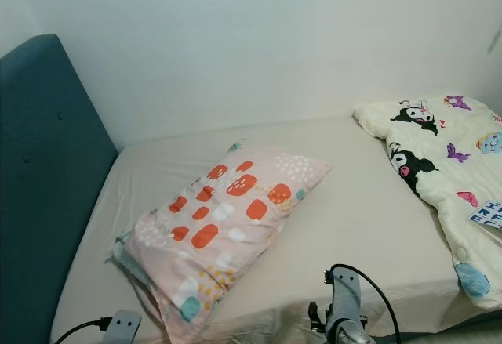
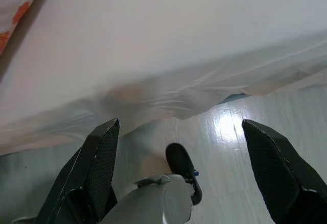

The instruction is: Clean up the room

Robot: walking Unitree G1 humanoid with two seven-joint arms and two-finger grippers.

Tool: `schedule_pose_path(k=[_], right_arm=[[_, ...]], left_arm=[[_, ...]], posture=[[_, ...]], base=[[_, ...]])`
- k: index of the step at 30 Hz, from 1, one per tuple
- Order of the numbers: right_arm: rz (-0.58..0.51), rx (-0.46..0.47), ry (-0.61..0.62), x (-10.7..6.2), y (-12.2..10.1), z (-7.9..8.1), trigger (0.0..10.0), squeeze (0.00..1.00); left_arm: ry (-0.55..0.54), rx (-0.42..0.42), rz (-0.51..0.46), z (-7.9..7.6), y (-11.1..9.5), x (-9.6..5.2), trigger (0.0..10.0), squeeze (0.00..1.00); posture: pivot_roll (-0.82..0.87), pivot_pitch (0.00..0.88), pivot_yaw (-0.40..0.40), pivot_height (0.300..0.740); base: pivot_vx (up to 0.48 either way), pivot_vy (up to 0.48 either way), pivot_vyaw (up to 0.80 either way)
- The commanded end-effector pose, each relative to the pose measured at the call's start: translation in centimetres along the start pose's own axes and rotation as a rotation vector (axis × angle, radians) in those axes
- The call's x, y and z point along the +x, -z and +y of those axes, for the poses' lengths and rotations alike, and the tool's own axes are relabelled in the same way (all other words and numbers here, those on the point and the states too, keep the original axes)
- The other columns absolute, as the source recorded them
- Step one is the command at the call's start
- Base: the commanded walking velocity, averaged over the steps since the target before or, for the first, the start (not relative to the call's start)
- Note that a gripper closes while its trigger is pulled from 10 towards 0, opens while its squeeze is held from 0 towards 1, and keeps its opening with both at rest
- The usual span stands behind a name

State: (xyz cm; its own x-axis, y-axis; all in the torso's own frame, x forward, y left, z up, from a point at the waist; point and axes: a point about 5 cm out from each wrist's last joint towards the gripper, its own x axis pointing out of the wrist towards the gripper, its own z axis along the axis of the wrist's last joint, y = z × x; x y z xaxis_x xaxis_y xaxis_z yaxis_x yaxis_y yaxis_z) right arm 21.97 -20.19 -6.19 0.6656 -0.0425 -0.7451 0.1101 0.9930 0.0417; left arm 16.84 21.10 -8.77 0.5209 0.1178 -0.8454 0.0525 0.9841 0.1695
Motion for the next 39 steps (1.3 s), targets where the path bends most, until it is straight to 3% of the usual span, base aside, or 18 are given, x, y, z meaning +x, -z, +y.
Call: schedule_pose_path(k=[1,22,31,39], right_arm=[[-0.003,-0.021,-0.031,0.1,-0.2,0.7,10.0,0.0],[-0.007,-0.019,-0.038,0.1,-0.2,0.8,10.0,0.0],[-0.017,-0.016,-0.033,0.1,-0.3,0.6,10.0,0.0],[-0.012,-0.027,-0.031,0.1,-0.2,0.5,10.0,0.0]], left_arm=[[-0.009,-0.003,0.024,0.4,0.7,-0.1,10.0,0.0],[0.005,0.006,0.033,0.2,1.1,-0.2,10.0,0.0],[0.023,0.004,0.028,-0.7,0.9,-0.1,10.0,0.0],[0.05,-0.01,0.021,-2.5,0.6,-0.1,10.0,0.0]], posture=[[-0.04,0.035,0.035,0.74],[-0.05,0.036,0.039,0.74],[-0.05,0.037,0.036,0.74],[-0.05,0.034,0.031,0.74]], base=[[0.0,0.0,0.77],[0.0,0.0,0.77],[0.0,0.0,0.77],[0.0,0.0,0.75]])
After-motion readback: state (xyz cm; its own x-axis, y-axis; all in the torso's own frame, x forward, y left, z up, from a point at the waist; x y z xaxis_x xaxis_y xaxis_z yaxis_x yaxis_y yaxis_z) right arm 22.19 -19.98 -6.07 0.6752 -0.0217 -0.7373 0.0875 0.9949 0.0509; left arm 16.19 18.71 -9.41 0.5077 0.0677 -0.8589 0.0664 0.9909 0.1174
